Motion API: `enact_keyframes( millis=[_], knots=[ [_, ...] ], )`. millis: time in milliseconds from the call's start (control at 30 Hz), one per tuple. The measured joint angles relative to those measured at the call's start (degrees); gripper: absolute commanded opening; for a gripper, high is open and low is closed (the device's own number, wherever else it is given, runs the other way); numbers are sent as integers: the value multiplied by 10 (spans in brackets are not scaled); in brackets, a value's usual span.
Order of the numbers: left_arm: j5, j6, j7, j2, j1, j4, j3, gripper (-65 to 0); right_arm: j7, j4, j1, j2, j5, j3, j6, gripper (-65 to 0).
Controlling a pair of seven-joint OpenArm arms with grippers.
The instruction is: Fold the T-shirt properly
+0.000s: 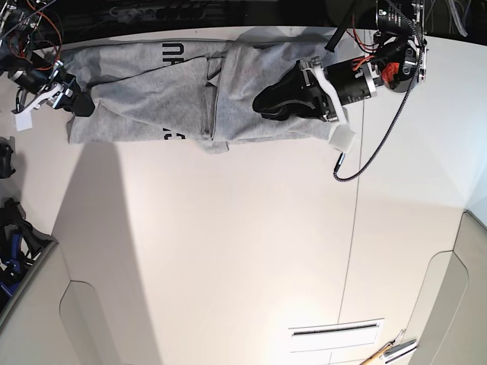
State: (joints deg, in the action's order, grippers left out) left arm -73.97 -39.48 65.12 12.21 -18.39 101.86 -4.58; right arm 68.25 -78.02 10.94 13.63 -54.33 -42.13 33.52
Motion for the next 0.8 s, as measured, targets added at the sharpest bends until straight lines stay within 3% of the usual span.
enact_keyframes(
  millis=[67,233,467,500,633,800],
  knots=[
    [0,0,0,0,0,0,-3,-393,-1,1,0,-2,-1,0,0,-650],
    [3,0,0,0,0,0,-40,-394,1,1,0,-1,0,0,0,-650],
    [-5,0,1,-2,0,0,-151,-397,2,1,0,-1,-9,0,-1,-650],
    [1,0,1,-2,0,0,-168,-418,2,1,0,-1,-18,0,-1,-650],
    [13,0,3,-2,0,0,-235,-602,10,-8,2,-2,-26,0,-1,-650],
    [25,0,3,-2,0,0,-306,-642,15,-37,3,-2,-23,1,-3,-650]
  ],
)
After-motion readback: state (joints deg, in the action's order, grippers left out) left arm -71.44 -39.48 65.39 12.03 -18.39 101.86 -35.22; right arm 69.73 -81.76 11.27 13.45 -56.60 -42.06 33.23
